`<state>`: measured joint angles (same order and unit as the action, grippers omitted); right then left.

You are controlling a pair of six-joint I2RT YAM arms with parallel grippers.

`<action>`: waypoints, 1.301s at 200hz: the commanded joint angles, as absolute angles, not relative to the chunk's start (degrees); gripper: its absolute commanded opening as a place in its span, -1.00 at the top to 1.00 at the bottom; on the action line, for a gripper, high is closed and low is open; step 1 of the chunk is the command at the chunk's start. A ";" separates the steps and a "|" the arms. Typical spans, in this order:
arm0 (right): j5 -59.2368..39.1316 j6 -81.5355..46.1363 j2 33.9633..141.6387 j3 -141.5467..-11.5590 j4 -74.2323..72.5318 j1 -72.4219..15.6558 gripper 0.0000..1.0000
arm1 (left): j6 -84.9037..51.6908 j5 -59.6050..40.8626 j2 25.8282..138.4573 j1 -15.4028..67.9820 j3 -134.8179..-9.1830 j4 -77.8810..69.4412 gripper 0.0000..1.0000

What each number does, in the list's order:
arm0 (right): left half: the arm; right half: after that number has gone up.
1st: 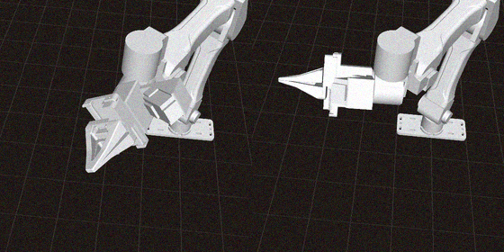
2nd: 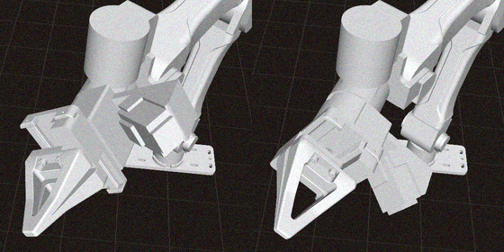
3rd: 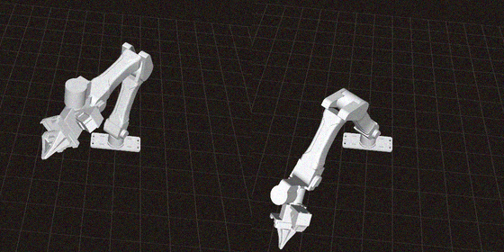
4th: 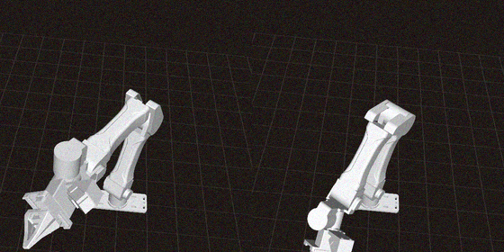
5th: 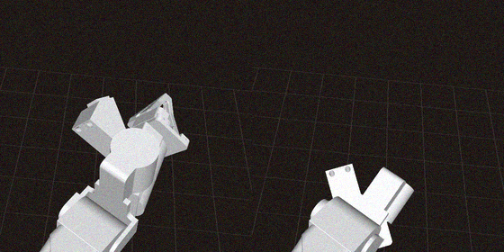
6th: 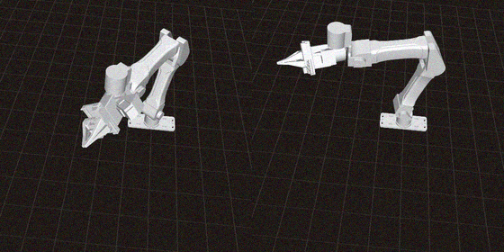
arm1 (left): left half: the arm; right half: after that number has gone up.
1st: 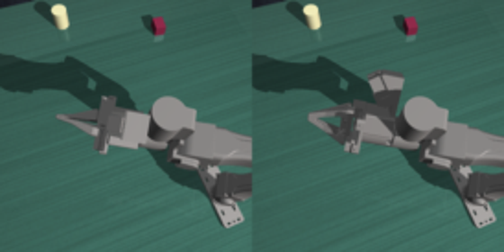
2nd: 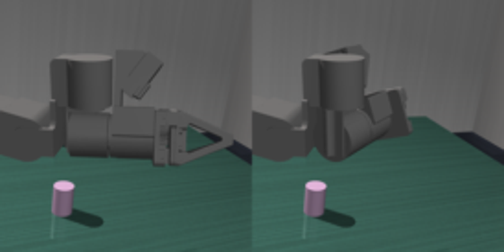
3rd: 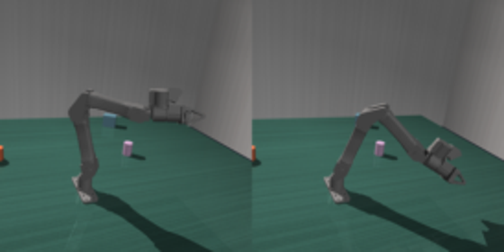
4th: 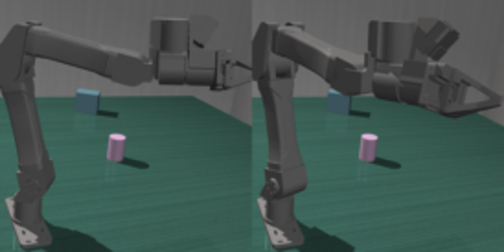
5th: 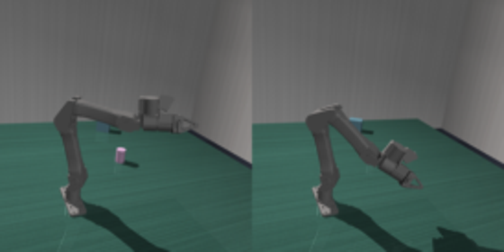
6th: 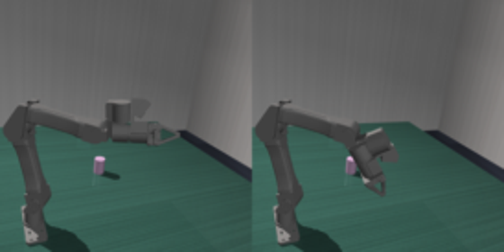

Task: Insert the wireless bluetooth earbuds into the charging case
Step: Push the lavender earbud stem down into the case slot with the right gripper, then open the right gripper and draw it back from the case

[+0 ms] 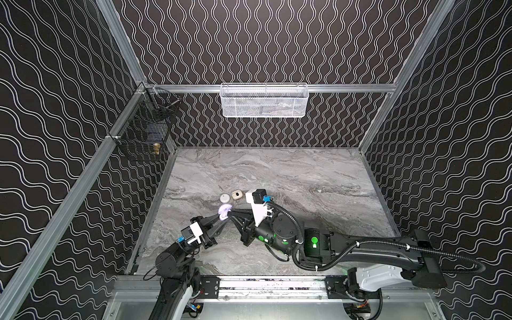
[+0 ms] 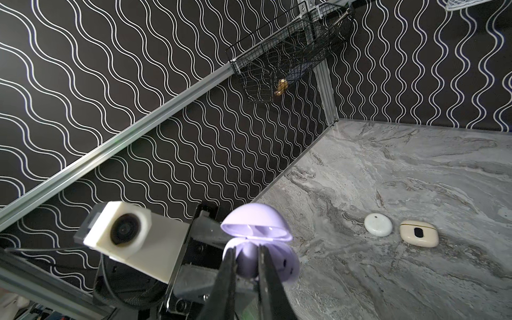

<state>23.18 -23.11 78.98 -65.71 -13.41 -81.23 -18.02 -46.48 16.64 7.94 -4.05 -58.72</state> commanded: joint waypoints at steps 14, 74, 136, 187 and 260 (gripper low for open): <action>24.13 -23.10 79.51 -67.05 -11.67 -81.23 0.98 | -17.82 -46.41 16.66 7.93 -4.55 -60.34 1.00; 26.15 -22.57 81.50 -68.12 -9.30 -81.21 0.93 | -20.06 -48.51 16.63 7.92 -4.72 -62.93 1.00; 28.30 -20.71 82.10 -69.89 -6.77 -81.21 0.22 | -20.50 -48.57 14.13 7.91 -5.97 -58.16 1.00; 29.15 -18.40 81.35 -73.56 -3.29 -81.56 0.14 | -20.37 -48.07 17.53 7.91 -5.82 -59.39 1.00; 35.08 -16.29 82.13 -78.42 2.97 -83.41 0.22 | -21.11 -46.18 25.30 7.94 -5.31 -63.46 1.00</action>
